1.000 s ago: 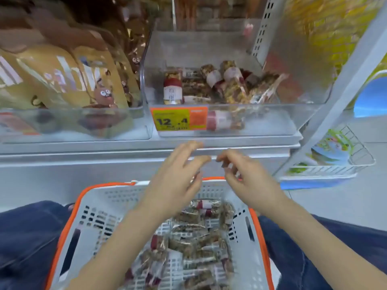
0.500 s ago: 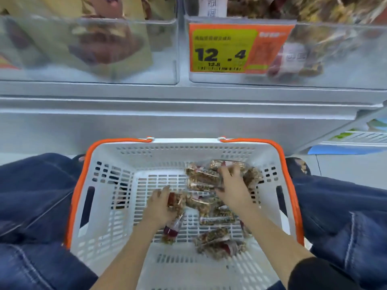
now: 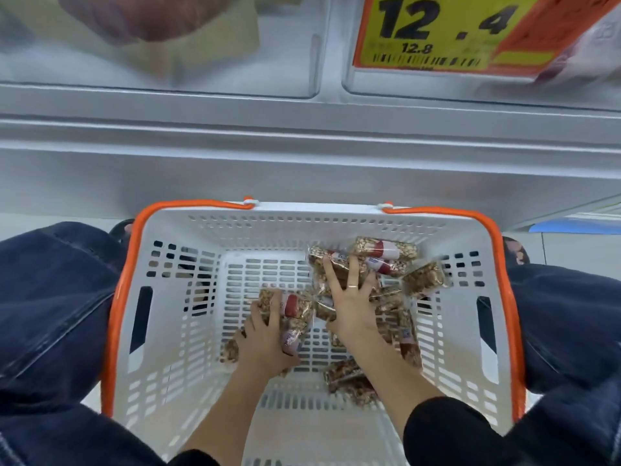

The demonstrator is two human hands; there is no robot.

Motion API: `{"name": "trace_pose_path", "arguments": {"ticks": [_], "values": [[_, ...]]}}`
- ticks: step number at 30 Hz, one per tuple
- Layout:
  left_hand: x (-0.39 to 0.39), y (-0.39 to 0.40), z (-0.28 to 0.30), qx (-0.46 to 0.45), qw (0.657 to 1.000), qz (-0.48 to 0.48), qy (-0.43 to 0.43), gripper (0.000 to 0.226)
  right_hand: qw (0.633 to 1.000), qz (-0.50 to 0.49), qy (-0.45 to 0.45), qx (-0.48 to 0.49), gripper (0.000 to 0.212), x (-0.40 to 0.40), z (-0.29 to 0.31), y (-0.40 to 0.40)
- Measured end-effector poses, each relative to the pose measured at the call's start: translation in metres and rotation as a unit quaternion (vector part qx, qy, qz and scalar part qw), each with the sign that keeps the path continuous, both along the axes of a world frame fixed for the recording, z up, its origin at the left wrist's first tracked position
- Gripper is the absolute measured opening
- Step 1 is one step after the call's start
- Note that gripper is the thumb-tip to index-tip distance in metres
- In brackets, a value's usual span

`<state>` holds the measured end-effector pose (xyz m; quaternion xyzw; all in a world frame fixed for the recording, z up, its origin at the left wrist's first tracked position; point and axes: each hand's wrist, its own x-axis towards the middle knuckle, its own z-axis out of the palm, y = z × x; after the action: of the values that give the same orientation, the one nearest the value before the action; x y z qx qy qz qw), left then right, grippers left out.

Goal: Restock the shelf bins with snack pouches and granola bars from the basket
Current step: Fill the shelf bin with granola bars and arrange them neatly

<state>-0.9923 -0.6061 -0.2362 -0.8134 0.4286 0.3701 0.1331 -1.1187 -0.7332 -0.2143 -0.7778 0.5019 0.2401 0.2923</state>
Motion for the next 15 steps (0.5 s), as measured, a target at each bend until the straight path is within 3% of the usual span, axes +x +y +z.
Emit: {"name": "trace_pose_path", "arguments": {"ticks": [7, 9, 15], "values": [[-0.008, 0.011, -0.004, -0.034, 0.997, -0.029, -0.057, 0.12, 0.996, 0.049, 0.05, -0.059, 0.106, 0.012, 0.003, 0.019], [-0.006, 0.011, -0.001, -0.03, 0.997, -0.036, -0.059, 0.119, 0.996, 0.049, 0.051, -0.046, 0.107, 0.009, 0.002, 0.025], [0.004, 0.004, 0.01, -0.061, 0.993, 0.079, 0.066, 0.118, 0.999, 0.032, 0.008, -0.002, 0.116, -0.002, 0.009, 0.02]]}}
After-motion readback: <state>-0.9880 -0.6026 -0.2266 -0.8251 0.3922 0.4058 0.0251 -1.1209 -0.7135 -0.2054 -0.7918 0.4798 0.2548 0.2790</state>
